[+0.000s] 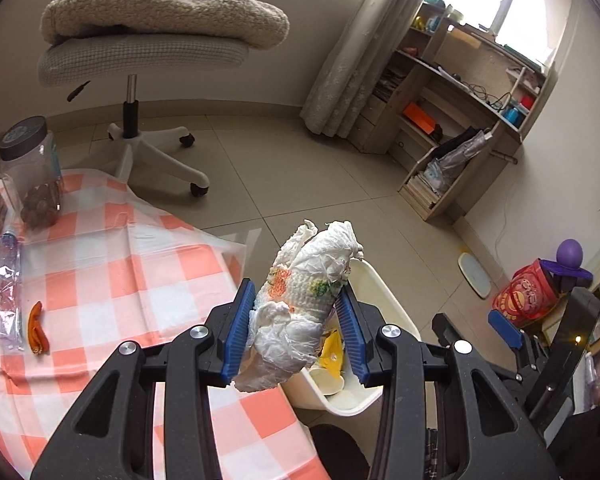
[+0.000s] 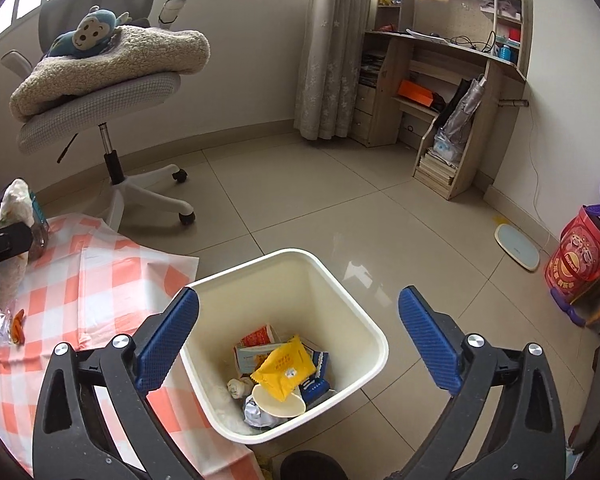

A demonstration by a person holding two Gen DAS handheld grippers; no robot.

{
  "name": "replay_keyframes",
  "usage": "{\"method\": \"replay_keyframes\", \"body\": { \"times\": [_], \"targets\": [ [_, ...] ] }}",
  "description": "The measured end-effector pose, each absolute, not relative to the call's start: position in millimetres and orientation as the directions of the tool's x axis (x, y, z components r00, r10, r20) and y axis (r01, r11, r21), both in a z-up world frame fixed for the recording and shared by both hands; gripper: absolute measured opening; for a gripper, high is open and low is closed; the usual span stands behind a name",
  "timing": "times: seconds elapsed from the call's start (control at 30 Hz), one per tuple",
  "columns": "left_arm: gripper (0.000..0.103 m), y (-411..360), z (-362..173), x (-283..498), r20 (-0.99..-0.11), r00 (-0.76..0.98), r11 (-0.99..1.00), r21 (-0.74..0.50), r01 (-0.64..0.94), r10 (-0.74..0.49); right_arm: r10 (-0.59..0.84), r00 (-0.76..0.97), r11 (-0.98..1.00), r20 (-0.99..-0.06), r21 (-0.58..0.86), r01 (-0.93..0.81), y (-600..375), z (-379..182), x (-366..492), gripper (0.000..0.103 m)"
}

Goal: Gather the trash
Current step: 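Open the right tool over the white bin while the left tool drops the tissue in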

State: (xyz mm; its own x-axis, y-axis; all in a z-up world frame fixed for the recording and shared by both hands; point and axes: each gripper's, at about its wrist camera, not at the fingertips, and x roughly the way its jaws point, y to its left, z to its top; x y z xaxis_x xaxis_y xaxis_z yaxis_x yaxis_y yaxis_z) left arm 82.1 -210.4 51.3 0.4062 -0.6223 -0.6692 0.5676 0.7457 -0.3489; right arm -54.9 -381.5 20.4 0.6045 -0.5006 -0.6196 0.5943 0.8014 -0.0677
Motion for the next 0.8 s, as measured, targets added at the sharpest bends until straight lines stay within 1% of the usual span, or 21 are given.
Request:
{"method": "replay_keyframes", "body": {
  "times": [0.13,0.23,0.27,0.33,0.47,0.67,0.8],
  "targets": [
    [0.043,-248,47,83,-0.683,0.351,0.716,-0.365,0.596,-0.64,-0.52,0.572,0.78,-0.635,-0.081,0.62,-390,14,-64,0.096],
    [0.044,-279,42,85,-0.69,0.296,0.689,-0.399,0.605,-0.66,-0.511,0.561,0.775,-0.651,-0.066,0.628,-397,8,-70,0.096],
    [0.052,-288,39,86,-0.695,0.274,0.68,-0.412,0.606,-0.665,-0.508,0.559,0.773,-0.655,-0.062,0.631,-399,6,-71,0.096],
    [0.063,-302,35,88,-0.7,0.252,0.679,-0.436,0.591,-0.669,-0.508,0.557,0.77,-0.657,-0.058,0.635,-402,6,-72,0.096],
    [0.063,-306,36,91,-0.676,0.221,0.656,-0.499,0.566,-0.704,-0.501,0.572,0.777,-0.649,-0.046,0.628,-402,7,-74,0.096],
    [0.063,-279,34,93,-0.701,0.293,0.708,-0.419,0.568,-0.65,-0.468,0.595,0.796,-0.653,-0.018,0.605,-394,6,-66,0.096],
    [0.063,-248,25,100,-0.727,0.355,0.764,-0.356,0.538,-0.588,-0.43,0.623,0.806,-0.654,0.032,0.59,-385,8,-56,0.096]
  ]
}}
